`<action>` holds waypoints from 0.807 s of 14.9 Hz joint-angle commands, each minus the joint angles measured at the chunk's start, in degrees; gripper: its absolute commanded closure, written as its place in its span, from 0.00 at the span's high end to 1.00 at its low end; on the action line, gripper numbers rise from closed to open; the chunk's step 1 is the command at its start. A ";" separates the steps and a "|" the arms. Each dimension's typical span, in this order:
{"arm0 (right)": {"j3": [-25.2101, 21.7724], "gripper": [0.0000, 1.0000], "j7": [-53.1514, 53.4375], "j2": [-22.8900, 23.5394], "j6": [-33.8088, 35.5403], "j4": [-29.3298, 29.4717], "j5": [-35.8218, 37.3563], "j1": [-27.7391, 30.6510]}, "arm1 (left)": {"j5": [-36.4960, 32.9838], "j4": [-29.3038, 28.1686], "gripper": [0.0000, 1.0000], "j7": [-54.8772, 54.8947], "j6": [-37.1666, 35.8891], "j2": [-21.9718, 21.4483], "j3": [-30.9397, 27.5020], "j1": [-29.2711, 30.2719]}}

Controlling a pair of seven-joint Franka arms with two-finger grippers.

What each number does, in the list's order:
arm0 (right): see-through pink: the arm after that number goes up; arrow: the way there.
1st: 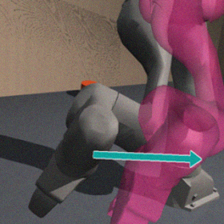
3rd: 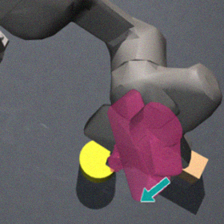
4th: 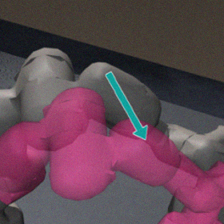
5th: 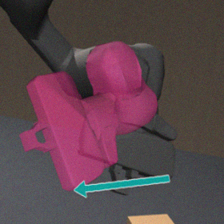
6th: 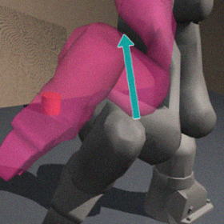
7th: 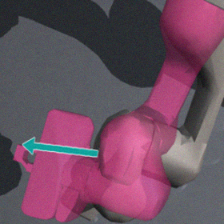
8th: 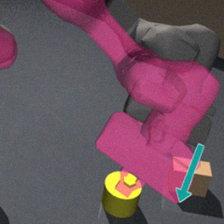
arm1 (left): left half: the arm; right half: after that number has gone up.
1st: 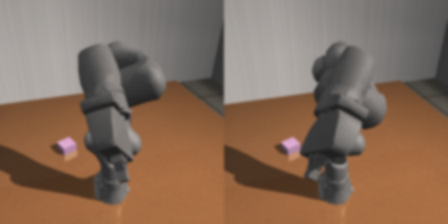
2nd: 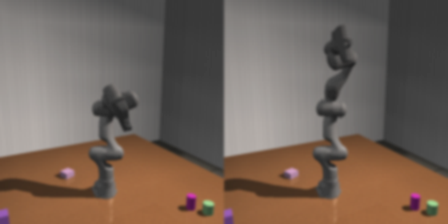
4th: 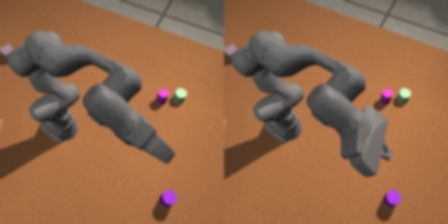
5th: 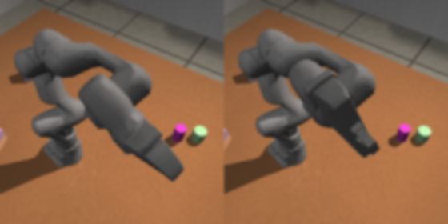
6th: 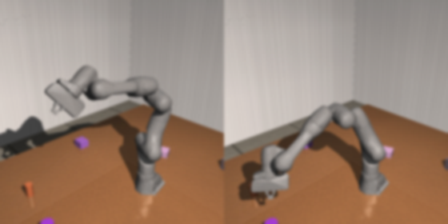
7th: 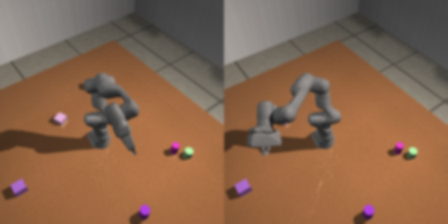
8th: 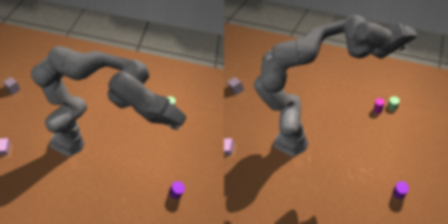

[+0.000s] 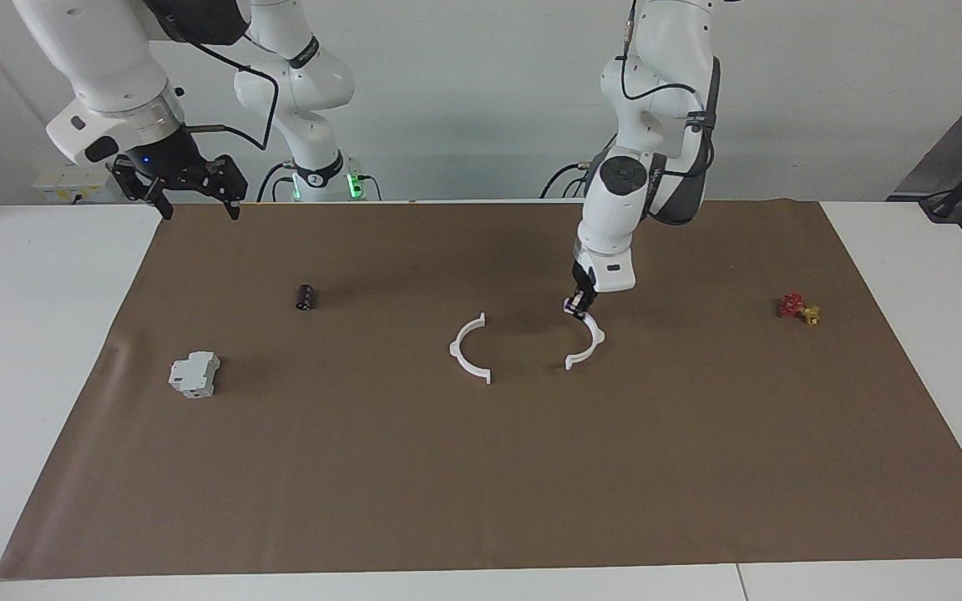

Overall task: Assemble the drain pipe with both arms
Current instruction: 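Carry the held half-ring toward the half-ring at the center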

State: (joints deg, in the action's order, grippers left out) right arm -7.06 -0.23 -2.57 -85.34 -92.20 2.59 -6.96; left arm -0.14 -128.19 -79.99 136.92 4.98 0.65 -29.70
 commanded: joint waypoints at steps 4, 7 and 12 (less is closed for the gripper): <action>0.55 1.00 -1.71 -0.86 0.44 -0.44 -1.27 1.16 | 0.22 4.77 0.00 -8.07 0.64 3.08 -0.91 -2.63; 0.55 1.00 -1.71 -0.86 0.44 -0.44 -1.18 1.16 | 0.22 12.94 0.00 -11.76 -2.97 10.38 -1.09 -5.88; 0.55 1.00 -1.71 -0.86 0.44 -0.44 -1.27 1.16 | -0.74 14.28 0.00 -17.22 -3.33 12.15 -1.09 -8.26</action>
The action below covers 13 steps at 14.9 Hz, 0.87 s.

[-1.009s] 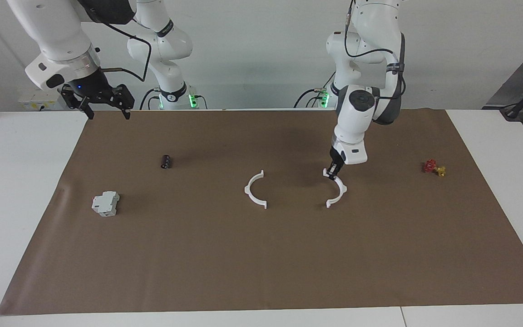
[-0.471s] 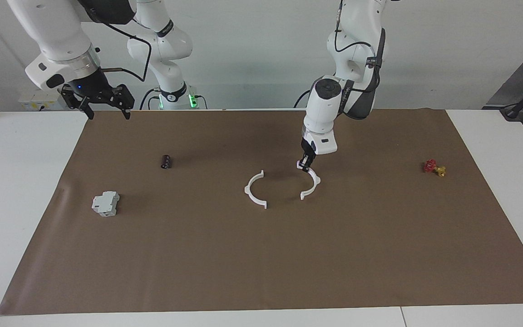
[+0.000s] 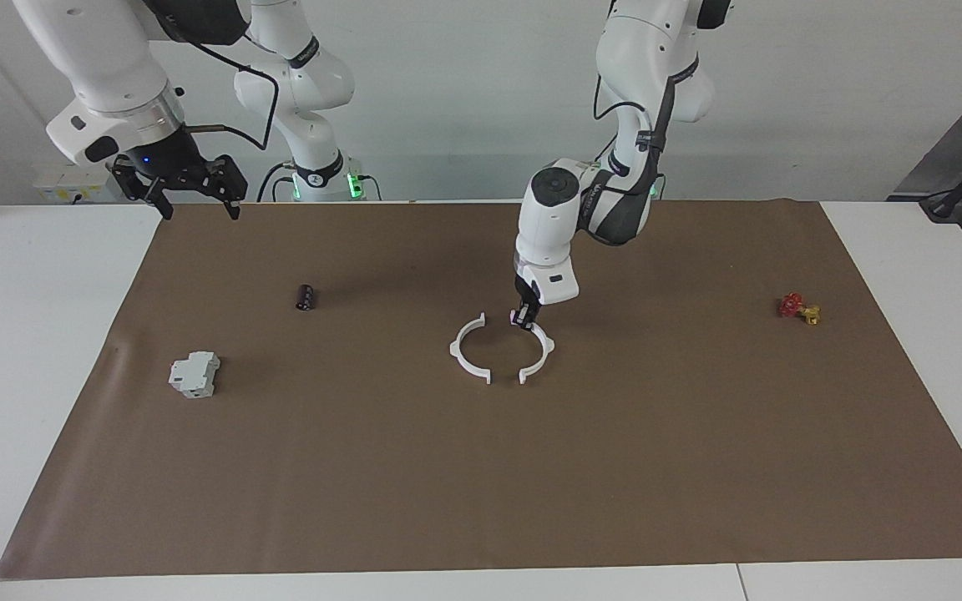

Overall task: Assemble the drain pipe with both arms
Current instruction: 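Carry the held half-ring toward the half-ring at the center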

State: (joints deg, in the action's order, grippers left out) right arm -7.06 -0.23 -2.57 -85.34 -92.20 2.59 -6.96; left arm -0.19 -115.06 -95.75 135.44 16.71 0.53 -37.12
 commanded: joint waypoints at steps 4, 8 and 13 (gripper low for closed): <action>0.55 1.00 -1.71 -0.86 0.44 -0.44 -1.18 1.16 | -1.74 0.89 0.00 -2.77 -1.14 2.01 -0.97 -0.94; 0.55 1.00 -1.71 -0.86 0.44 -0.44 -1.18 1.16 | -2.80 0.89 0.00 -4.17 -1.40 2.01 -0.97 -2.78; 0.55 1.00 -1.71 -0.86 0.44 -0.44 -1.27 1.16 | -2.80 1.51 0.00 -4.88 -1.41 2.01 -1.06 -3.84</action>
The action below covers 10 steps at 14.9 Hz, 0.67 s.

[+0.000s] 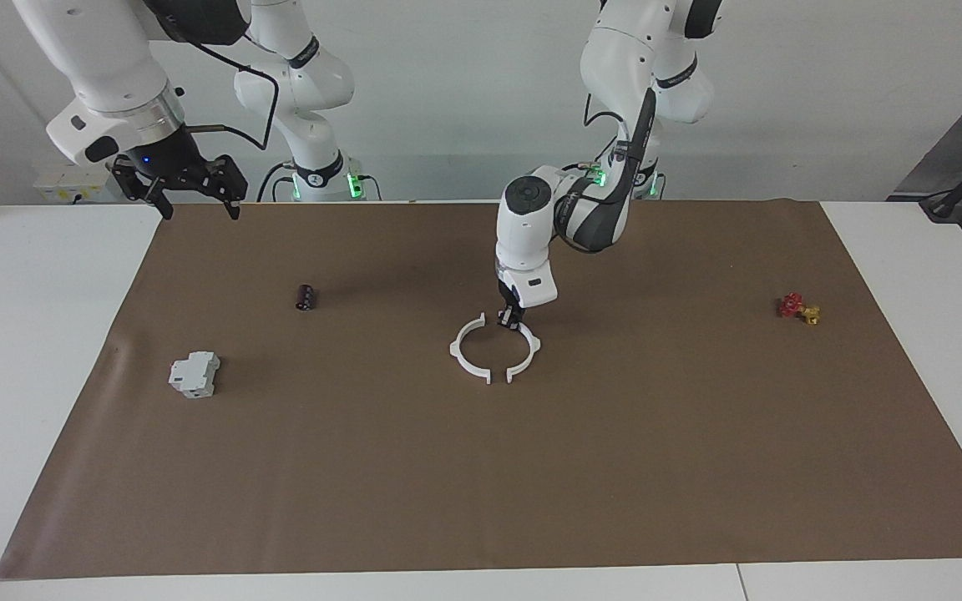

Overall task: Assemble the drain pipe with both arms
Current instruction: 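Carry the held half-ring toward the half-ring at the center, then press the held half-ring against the center half-ring to join them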

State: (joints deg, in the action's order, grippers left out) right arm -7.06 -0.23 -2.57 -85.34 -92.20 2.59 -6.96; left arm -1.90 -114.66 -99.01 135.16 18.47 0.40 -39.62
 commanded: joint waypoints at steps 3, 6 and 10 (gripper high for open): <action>0.55 1.00 -1.70 -0.86 0.44 -0.44 -1.27 1.16 | -1.09 1.90 0.00 -1.97 -1.04 0.34 -0.84 -1.43; 0.55 1.00 -1.70 -0.86 0.44 -0.44 -1.18 1.16 | -1.00 2.07 0.00 -1.97 -0.34 1.04 -0.84 -1.43; 0.55 1.00 -1.70 -0.86 0.44 -0.44 -1.27 1.16 | -1.09 2.08 0.00 -2.32 0.63 1.22 -0.84 -1.34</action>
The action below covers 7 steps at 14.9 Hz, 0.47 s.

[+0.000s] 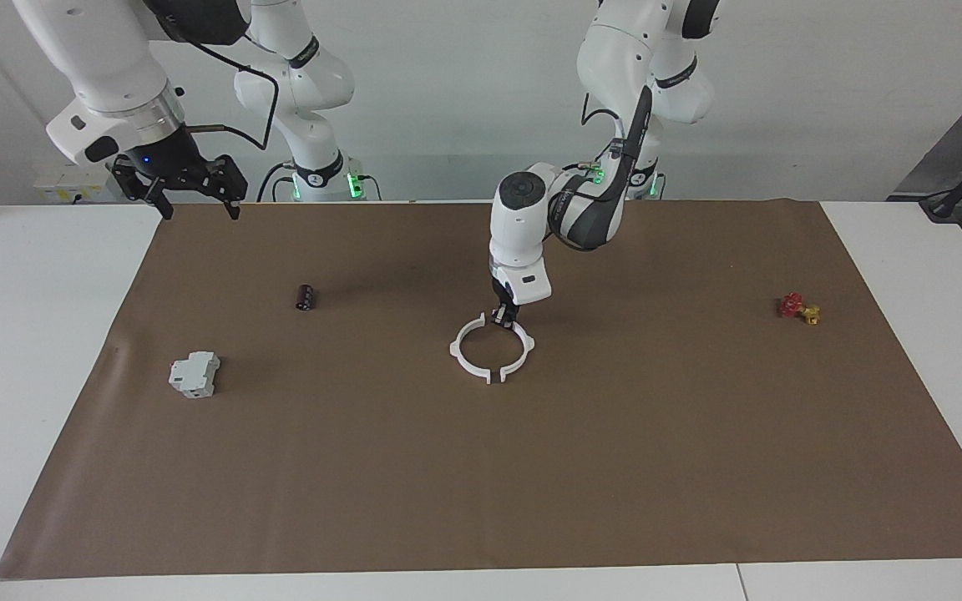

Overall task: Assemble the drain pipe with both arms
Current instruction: 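Press the held half-ring against the center half-ring to join them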

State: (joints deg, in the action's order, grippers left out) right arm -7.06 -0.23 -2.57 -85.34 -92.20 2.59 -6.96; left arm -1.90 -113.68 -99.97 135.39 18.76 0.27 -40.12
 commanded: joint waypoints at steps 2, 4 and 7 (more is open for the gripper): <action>0.55 1.00 -1.71 -0.86 0.44 -0.44 -1.27 1.16 | -1.26 1.00 0.00 -1.28 0.40 1.01 -0.71 -0.84; 0.55 1.00 -1.71 -0.86 0.44 -0.44 -1.18 1.16 | -1.35 1.00 0.00 -1.28 0.40 1.02 -0.71 -0.92; 0.55 1.00 -1.71 -0.86 0.44 -0.44 -1.27 1.16 | -2.14 0.91 0.00 -1.28 0.49 1.02 -0.71 -0.92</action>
State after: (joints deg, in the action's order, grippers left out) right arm -7.06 -0.23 -2.57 -85.34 -92.20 2.59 -6.96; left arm -2.48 -113.67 -99.98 135.40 18.90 0.28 -40.13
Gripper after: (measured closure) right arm 0.000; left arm 0.930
